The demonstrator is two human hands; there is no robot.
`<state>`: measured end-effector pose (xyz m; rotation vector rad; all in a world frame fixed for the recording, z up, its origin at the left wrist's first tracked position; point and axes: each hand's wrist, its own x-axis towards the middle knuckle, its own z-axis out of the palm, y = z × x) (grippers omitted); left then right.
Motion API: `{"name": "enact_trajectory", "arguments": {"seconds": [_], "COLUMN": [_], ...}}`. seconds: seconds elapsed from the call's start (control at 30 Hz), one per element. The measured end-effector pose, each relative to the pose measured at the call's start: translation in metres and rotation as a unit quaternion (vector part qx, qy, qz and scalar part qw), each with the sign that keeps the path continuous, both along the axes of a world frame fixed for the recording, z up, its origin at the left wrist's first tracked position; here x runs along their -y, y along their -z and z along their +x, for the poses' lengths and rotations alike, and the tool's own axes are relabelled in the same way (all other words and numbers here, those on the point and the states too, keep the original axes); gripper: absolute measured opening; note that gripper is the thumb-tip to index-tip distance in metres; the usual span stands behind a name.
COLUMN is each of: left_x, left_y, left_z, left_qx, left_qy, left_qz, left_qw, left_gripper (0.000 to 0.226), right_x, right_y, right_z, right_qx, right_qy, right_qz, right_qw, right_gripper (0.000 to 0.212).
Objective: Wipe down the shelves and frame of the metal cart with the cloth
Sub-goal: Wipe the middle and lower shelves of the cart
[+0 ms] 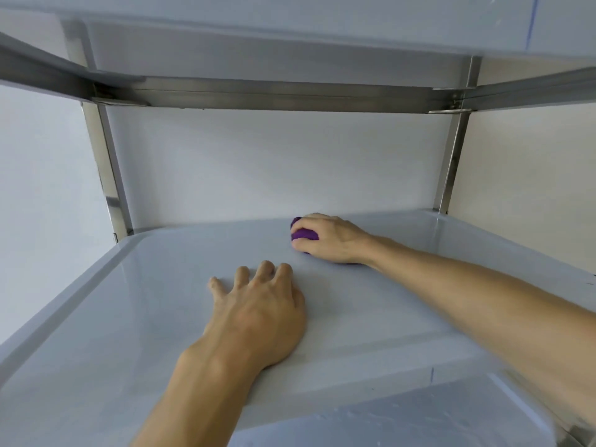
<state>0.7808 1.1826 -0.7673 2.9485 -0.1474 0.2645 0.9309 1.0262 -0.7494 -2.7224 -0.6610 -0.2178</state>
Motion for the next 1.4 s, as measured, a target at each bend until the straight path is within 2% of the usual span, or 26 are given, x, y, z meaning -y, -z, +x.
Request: {"name": "enact_trajectory", "arguments": {"seconds": [0.1,0.2,0.27,0.37,0.47,0.53,0.6,0.73,0.8,0.87,0.97,1.2,1.3,1.4], "left_x": [0.000,0.000,0.000,-0.001,0.000,0.001,0.001,-0.001,-0.002,-0.002,-0.002,0.001,0.002,0.002], "left_y": [0.001,0.002,0.003,0.005,0.004,0.005,0.006,0.006,0.006,0.005,0.001,-0.004,-0.006,-0.006], "left_z": [0.001,0.002,0.003,0.003,0.002,0.001,0.002,0.004,0.004,0.003,0.001,-0.002,-0.002,-0.001], "left_qx": [0.003,0.008,0.011,0.014,0.013,0.013,0.016,0.011,0.013,0.017,0.014,-0.003,-0.011,-0.015], "left_qy": [0.000,0.000,0.000,0.006,0.006,0.005,0.004,0.007,0.007,0.006,0.003,-0.005,-0.009,-0.010], "left_qz": [0.003,0.007,0.010,0.018,0.031,0.041,0.045,0.040,0.037,0.029,0.011,0.002,0.002,0.004], "left_qw": [1.000,1.000,1.000,1.000,0.999,0.999,0.999,0.999,0.999,0.999,1.000,1.000,1.000,1.000], "left_gripper": [0.029,0.029,0.032,0.035,0.035,0.035,0.035,0.036,0.036,0.035,0.034,0.034,0.035,0.036], "right_x": [-0.004,0.031,0.062,0.094,0.094,0.071,0.036,-0.037,-0.050,-0.037,0.012,0.133,0.138,0.133], "right_y": [0.006,0.005,0.002,-0.004,-0.008,-0.010,-0.012,0.001,0.007,0.005,0.000,-0.002,0.001,0.004], "right_z": [-0.032,-0.044,-0.034,0.003,0.045,0.060,0.067,0.046,0.029,0.017,0.004,-0.051,-0.086,-0.128], "right_qx": [0.002,0.004,-0.004,-0.018,-0.047,-0.055,-0.056,0.007,0.027,0.001,-0.015,-0.021,-0.002,0.019], "right_qy": [-0.113,-0.146,-0.099,0.030,0.145,0.173,0.149,0.003,-0.069,-0.107,-0.083,0.094,0.097,0.037], "right_qz": [0.048,0.045,0.044,0.034,-0.011,-0.056,-0.058,-0.011,0.013,0.034,0.038,0.053,0.039,0.037], "right_qw": [0.992,0.988,0.994,0.999,0.988,0.982,0.986,1.000,0.997,0.994,0.996,0.994,0.995,0.998], "right_gripper": [0.024,0.028,0.028,0.029,0.033,0.039,0.042,0.029,0.024,0.024,0.027,0.026,0.025,0.027]}}
